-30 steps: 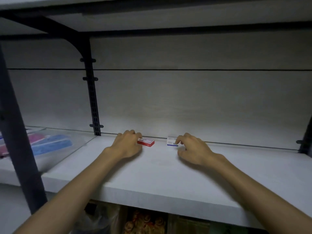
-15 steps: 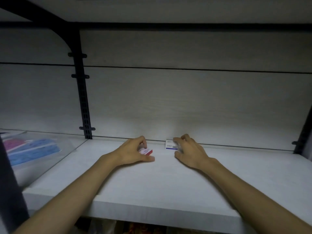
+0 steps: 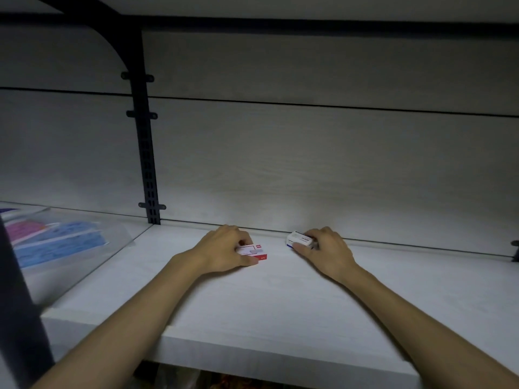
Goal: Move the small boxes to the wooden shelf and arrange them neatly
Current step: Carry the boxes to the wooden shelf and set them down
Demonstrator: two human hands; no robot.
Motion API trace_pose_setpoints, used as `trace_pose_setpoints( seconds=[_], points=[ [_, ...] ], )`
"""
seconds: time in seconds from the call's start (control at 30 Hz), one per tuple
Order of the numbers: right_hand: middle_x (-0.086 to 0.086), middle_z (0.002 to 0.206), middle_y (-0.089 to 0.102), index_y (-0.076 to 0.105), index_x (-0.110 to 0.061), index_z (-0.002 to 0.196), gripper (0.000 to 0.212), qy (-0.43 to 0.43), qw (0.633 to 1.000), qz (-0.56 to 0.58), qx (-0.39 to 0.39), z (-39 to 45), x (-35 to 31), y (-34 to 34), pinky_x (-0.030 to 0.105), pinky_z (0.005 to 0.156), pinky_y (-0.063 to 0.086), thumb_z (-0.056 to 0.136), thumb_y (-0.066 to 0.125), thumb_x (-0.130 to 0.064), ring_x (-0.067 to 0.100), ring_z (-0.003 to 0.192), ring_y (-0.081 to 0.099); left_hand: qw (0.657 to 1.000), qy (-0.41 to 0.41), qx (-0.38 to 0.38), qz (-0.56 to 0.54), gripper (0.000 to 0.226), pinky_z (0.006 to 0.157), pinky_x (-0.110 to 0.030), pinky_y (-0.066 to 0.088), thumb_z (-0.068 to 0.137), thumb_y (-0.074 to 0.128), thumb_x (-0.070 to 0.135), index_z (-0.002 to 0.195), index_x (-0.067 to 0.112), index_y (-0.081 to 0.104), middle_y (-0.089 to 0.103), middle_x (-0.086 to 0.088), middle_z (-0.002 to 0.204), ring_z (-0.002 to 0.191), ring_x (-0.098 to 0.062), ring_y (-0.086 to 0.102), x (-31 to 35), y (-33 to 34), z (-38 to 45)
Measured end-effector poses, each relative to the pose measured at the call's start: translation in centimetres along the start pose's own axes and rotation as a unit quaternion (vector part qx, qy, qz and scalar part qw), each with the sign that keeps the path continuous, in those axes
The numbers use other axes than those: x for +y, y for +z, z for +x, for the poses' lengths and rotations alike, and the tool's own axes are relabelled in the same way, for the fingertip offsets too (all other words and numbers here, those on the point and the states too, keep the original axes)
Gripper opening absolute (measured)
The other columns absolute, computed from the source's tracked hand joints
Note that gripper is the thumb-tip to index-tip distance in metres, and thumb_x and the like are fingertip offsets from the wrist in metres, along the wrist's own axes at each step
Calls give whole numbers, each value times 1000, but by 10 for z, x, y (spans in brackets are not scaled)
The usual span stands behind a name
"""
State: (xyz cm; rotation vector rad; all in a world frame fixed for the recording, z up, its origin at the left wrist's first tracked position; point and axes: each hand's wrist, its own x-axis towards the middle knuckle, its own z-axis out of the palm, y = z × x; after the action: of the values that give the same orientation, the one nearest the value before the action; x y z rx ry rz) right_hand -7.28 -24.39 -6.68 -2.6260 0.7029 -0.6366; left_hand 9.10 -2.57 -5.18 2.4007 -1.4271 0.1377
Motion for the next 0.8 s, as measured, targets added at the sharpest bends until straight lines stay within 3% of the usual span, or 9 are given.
trace_pose_setpoints(
  seconds=[0.13,0.27,0.43,0.53,0.63,0.8],
  points=[
    [-3,105,65,67,-32,110,34,-2,995,103,-2,0,7,-6,32,83,51,79,80,-37,14,94,64,999,18,35,-22,40,78,-33,49,82,68,56,116,38,57,65,14,110,99,-17,58,5,0,-4],
    [4,94,71,65,-26,100,43,23,953,301,-24,-10,3,-18,20,70,52,73,83,2,13,74,65,997,39,64,-9,44,78,-32,43,85,68,55,123,38,54,62,13,114,103,-15,56,10,-3,-6],
    [16,93,70,61,-14,106,51,86,905,411,-74,-18,-5,-28,32,73,53,69,74,18,22,77,67,994,61,95,-3,42,77,-33,46,86,64,58,122,38,54,60,14,108,99,-14,57,14,-7,-8],
    [14,97,65,64,-16,107,56,92,906,405,-78,-19,-4,-32,35,76,55,65,75,18,23,81,65,994,68,90,8,43,77,-33,45,87,62,59,122,37,54,60,12,108,99,-15,58,15,-7,-10],
    [11,96,67,71,-15,108,51,83,909,399,-92,-23,-5,-39,27,71,57,65,84,9,17,77,67,994,73,80,17,44,77,-32,42,87,62,58,124,35,54,60,9,111,101,-18,58,19,-7,-11],
    [9,86,64,55,-10,105,48,121,911,392,-42,-28,-6,-43,30,52,53,71,90,-11,27,65,61,991,101,81,31,46,74,-30,35,91,57,60,127,33,53,61,9,113,101,-18,58,26,-9,-12]
  ],
)
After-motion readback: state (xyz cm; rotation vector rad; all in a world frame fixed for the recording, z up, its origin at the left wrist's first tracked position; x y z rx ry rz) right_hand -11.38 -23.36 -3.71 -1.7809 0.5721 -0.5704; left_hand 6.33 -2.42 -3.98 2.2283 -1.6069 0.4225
